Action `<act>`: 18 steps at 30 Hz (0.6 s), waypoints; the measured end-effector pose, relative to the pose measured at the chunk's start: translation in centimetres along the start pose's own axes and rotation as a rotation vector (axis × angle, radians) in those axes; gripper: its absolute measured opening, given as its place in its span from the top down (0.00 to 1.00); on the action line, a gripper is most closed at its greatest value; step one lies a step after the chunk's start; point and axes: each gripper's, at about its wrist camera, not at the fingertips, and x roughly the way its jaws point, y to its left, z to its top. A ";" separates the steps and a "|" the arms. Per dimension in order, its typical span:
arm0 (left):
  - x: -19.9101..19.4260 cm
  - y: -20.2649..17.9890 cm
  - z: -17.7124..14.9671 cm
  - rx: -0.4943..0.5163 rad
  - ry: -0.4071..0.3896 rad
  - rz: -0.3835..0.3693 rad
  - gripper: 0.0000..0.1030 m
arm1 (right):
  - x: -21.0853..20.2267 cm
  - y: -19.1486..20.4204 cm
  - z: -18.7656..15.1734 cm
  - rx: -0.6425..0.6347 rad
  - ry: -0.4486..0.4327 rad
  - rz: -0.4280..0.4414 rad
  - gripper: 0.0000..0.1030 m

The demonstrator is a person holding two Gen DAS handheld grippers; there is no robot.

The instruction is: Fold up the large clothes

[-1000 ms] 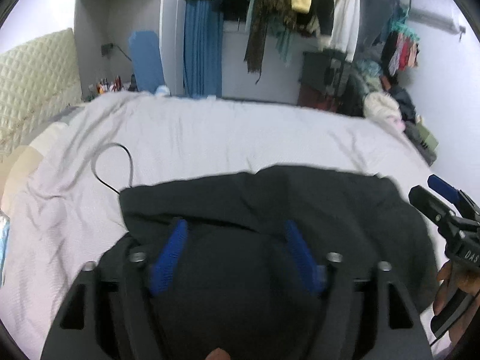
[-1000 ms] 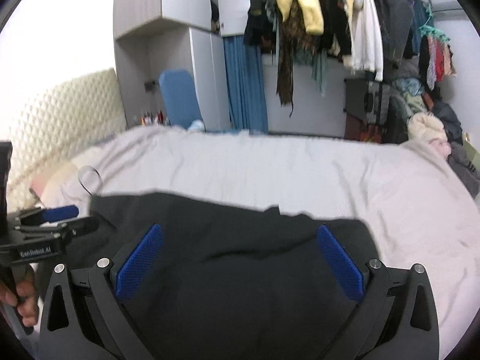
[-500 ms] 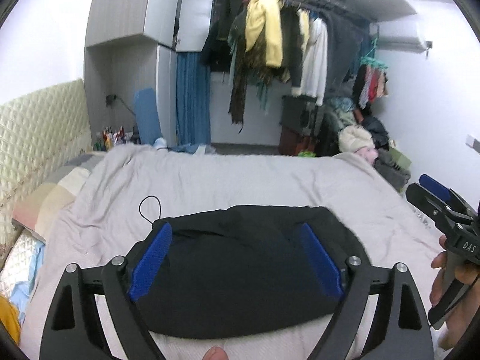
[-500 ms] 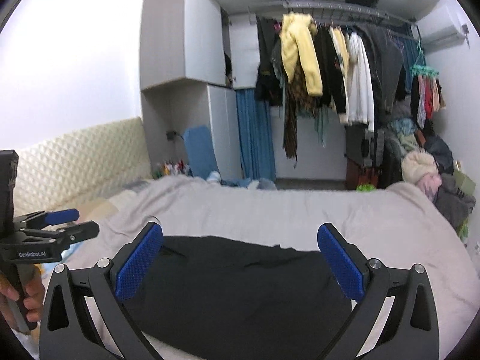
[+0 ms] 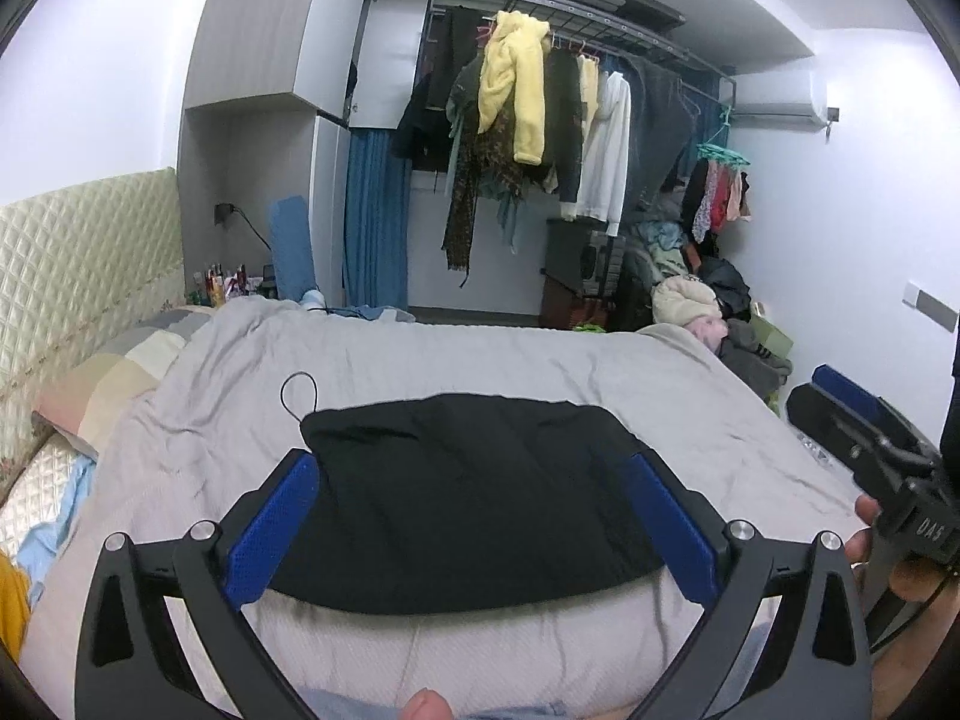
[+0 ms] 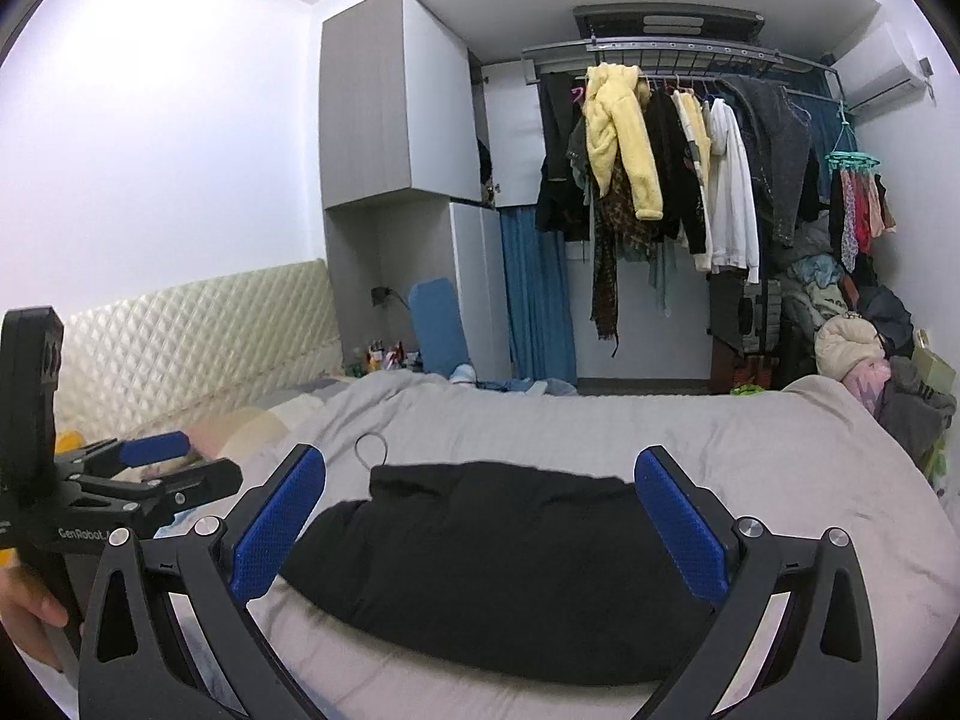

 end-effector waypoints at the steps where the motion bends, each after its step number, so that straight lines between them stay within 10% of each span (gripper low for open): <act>1: -0.3 0.0 -0.3 -0.006 0.000 -0.002 0.00 | -0.2 0.1 -0.3 0.004 0.003 0.001 0.00; 18: -0.3 0.1 -4.7 -0.006 0.058 0.065 0.00 | -0.9 0.7 -5.4 0.033 0.104 -0.074 0.00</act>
